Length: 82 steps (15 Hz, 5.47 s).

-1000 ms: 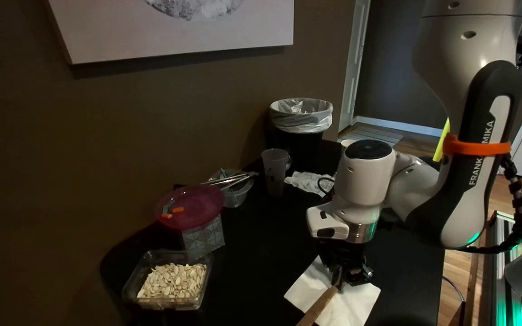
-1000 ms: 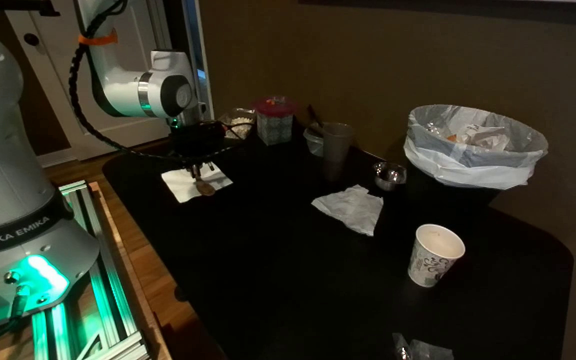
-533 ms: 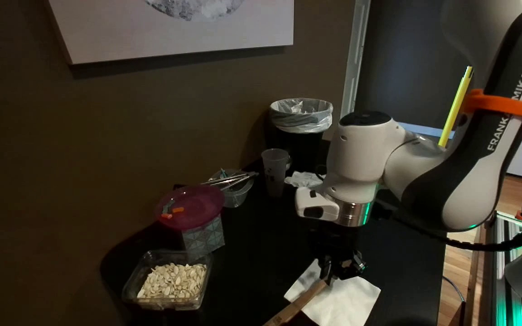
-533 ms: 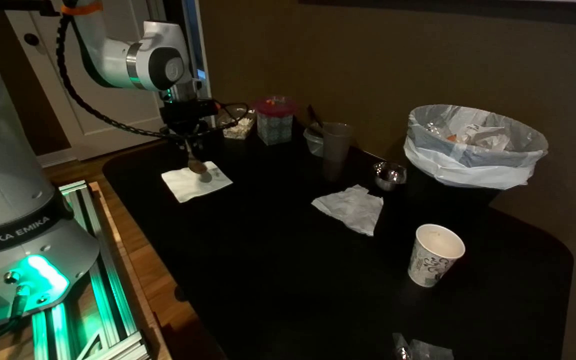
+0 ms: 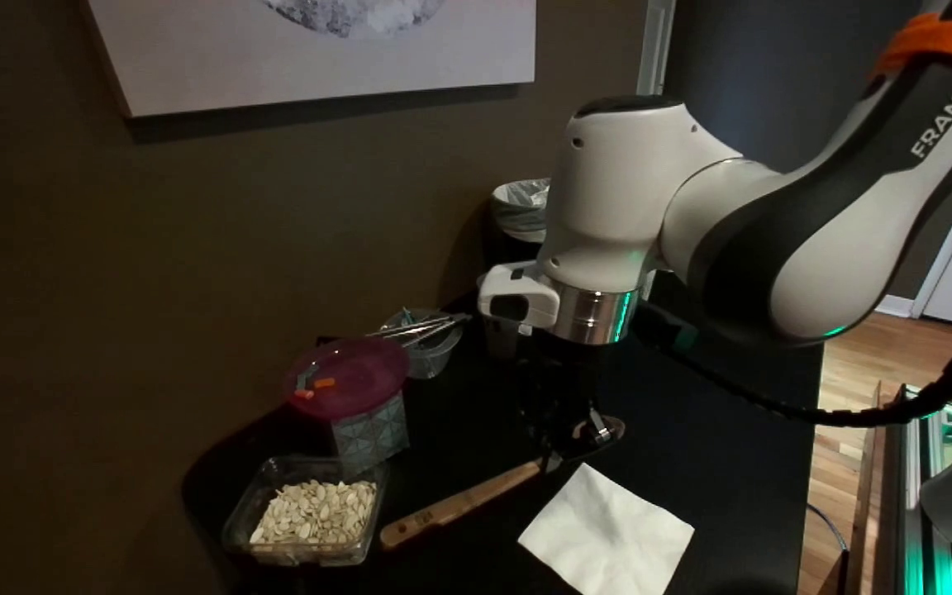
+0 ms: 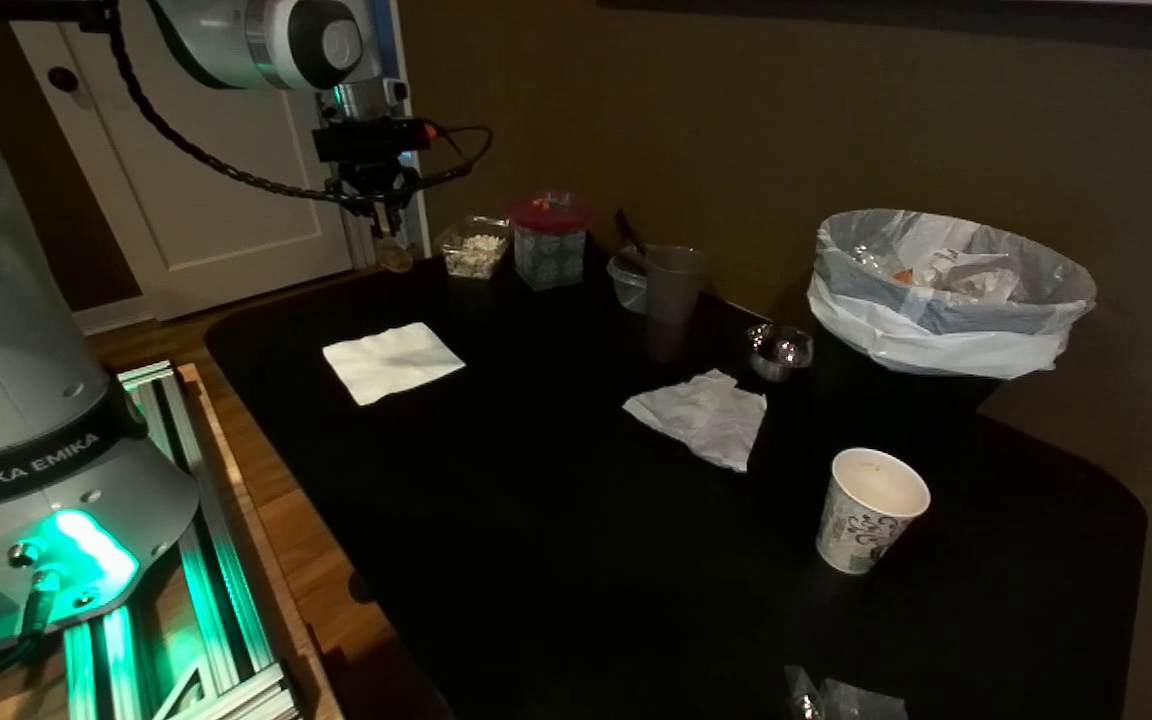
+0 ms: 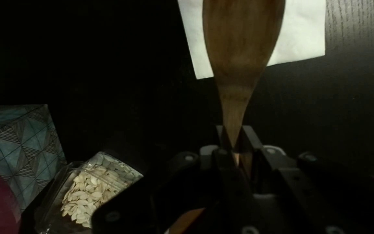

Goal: Put the wooden spoon on the pink plate

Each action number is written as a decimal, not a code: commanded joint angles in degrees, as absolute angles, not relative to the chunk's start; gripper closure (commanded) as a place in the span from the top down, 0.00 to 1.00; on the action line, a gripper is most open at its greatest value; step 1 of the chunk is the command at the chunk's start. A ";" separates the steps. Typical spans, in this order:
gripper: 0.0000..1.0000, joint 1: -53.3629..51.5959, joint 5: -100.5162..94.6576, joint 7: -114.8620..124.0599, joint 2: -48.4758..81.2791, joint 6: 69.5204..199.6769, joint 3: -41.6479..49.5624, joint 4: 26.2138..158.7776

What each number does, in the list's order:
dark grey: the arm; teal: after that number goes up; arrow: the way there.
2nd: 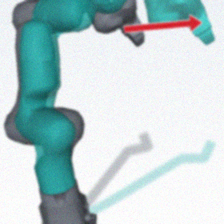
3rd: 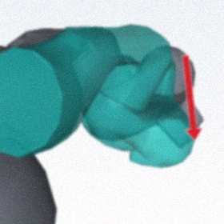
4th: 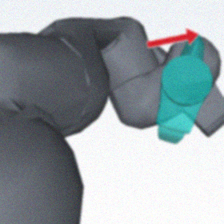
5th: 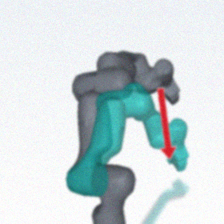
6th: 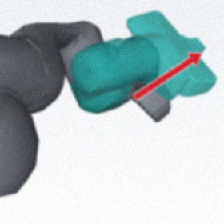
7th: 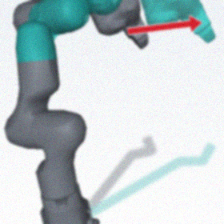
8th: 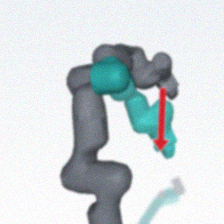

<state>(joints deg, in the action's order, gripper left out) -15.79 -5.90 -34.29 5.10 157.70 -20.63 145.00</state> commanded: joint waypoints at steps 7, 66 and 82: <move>0.04 -16.03 -29.57 -25.86 4.03 154.54 -16.69 134.51; 0.04 -13.05 -19.75 -69.64 50.87 133.48 -12.34 72.27; 1.00 -6.83 -16.02 -82.14 28.36 125.26 -17.06 88.64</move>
